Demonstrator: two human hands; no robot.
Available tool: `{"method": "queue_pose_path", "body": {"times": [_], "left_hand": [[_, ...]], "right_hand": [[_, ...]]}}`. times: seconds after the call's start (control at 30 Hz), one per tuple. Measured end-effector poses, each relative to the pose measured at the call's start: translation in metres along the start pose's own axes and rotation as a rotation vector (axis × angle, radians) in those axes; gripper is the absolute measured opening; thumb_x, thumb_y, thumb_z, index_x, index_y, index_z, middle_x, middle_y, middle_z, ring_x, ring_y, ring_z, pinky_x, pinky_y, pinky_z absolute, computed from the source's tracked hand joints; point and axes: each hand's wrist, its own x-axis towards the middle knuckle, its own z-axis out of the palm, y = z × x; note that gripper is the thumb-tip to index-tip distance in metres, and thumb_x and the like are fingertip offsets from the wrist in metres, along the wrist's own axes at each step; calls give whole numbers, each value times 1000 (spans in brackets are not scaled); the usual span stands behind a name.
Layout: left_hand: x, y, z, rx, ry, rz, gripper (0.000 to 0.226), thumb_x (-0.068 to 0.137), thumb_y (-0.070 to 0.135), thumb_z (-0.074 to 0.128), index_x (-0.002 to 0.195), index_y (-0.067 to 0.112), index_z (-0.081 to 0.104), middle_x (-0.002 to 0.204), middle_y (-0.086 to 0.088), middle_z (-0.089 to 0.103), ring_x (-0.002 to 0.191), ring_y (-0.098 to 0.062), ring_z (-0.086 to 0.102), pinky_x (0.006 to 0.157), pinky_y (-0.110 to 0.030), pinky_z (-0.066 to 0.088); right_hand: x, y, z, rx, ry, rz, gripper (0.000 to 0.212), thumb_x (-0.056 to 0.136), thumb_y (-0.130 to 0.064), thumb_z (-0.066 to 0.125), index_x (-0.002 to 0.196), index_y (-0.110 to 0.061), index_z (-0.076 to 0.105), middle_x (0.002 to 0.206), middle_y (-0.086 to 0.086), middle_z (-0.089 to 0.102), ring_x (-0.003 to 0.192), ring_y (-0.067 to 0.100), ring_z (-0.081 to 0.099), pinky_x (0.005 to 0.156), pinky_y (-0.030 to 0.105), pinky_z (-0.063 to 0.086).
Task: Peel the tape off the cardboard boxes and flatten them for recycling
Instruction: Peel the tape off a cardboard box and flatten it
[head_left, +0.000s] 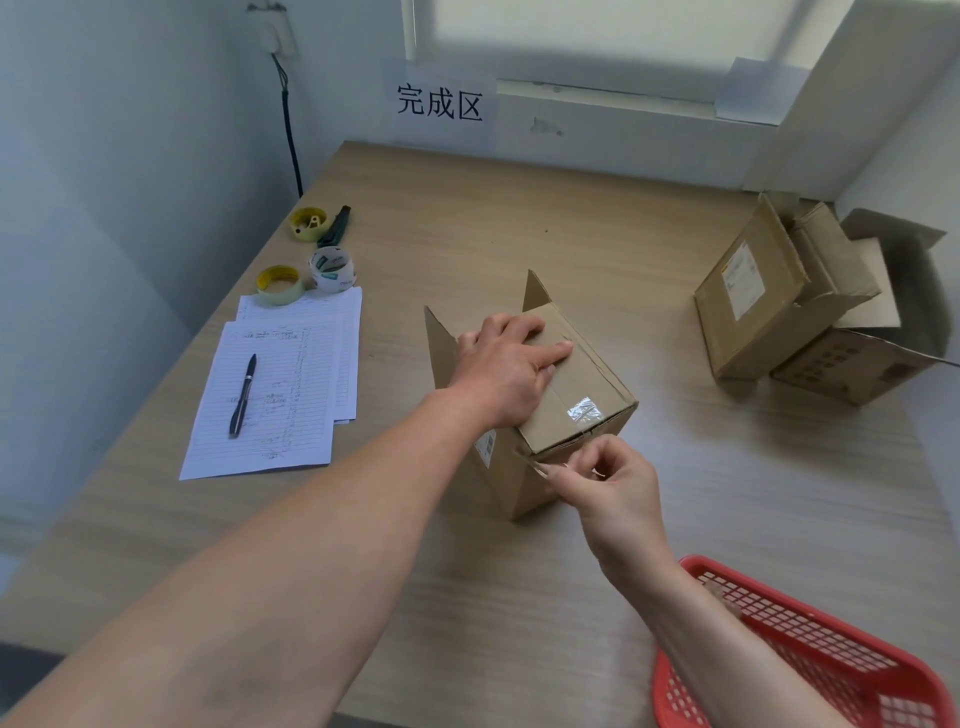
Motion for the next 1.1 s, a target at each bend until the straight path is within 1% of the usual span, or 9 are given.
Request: {"method": "queue_pose_path", "body": {"times": [0.1, 0.2, 0.47, 0.6, 0.73, 0.77, 0.83, 0.93, 1.1], "left_hand": [[0, -2, 1, -6, 10, -6, 38, 103, 43, 41, 139, 55, 46, 155, 14, 30, 140, -18, 16, 113, -42, 12], [-1, -1, 2, -8, 9, -9, 38, 103, 43, 41, 139, 55, 46, 155, 14, 30, 140, -18, 16, 112, -42, 12], [-2, 1, 3, 5, 15, -6, 38, 104, 43, 40, 140, 55, 44, 156, 13, 29, 141, -19, 16, 113, -44, 15], [0, 2, 4, 16, 12, -1, 39, 104, 44, 39, 141, 55, 44, 156, 13, 28, 142, -19, 15, 114, -45, 15], [1, 3, 5, 11, 22, -1, 38, 103, 44, 40, 139, 55, 45, 156, 13, 29, 142, -19, 16, 112, -44, 15], [2, 3, 5, 8, 21, -1, 38, 103, 44, 40, 139, 56, 45, 156, 14, 29, 142, -19, 16, 112, -44, 14], [2, 3, 5, 9, 15, -1, 38, 104, 44, 39, 139, 56, 45, 156, 14, 28, 142, -19, 15, 112, -44, 14], [2, 3, 5, 13, 8, -4, 38, 104, 44, 39, 139, 56, 44, 156, 14, 28, 142, -18, 15, 112, -44, 14], [1, 4, 3, 13, -2, -7, 38, 104, 45, 38, 140, 56, 44, 156, 14, 28, 142, -18, 15, 112, -44, 14]], "right_hand": [[0, -1, -2, 178, -26, 51, 41, 73, 22, 70, 78, -10, 43, 66, 7, 54, 58, 21, 59, 65, 39, 51], [-2, -2, -3, 217, -3, 20, 37, 77, 26, 62, 86, -6, 46, 74, 7, 55, 66, 19, 62, 57, 33, 56], [3, 6, 6, 310, 107, 57, 42, 77, 30, 50, 86, -11, 53, 70, 2, 49, 55, 17, 47, 43, 25, 43], [-1, 11, 10, 125, 93, -141, 27, 72, 15, 60, 76, -11, 54, 71, 10, 51, 56, 20, 48, 49, 29, 43], [-2, 20, 11, -70, 99, -243, 22, 70, -1, 61, 72, -23, 58, 71, 18, 57, 63, 28, 49, 60, 38, 42], [-2, 20, 11, -137, 109, -284, 23, 70, -2, 61, 72, -24, 57, 70, 14, 57, 63, 30, 50, 60, 37, 43], [-3, 24, 12, -324, 107, -418, 25, 70, 0, 62, 71, -25, 56, 69, 1, 56, 62, 19, 50, 58, 28, 42], [-3, 32, 8, -604, 51, -611, 22, 64, 6, 60, 70, -14, 54, 71, -5, 49, 63, 8, 43, 58, 13, 33], [2, 40, 0, -702, -14, -627, 25, 61, 9, 61, 68, -12, 52, 72, -5, 46, 61, 10, 39, 55, 14, 31]]}}
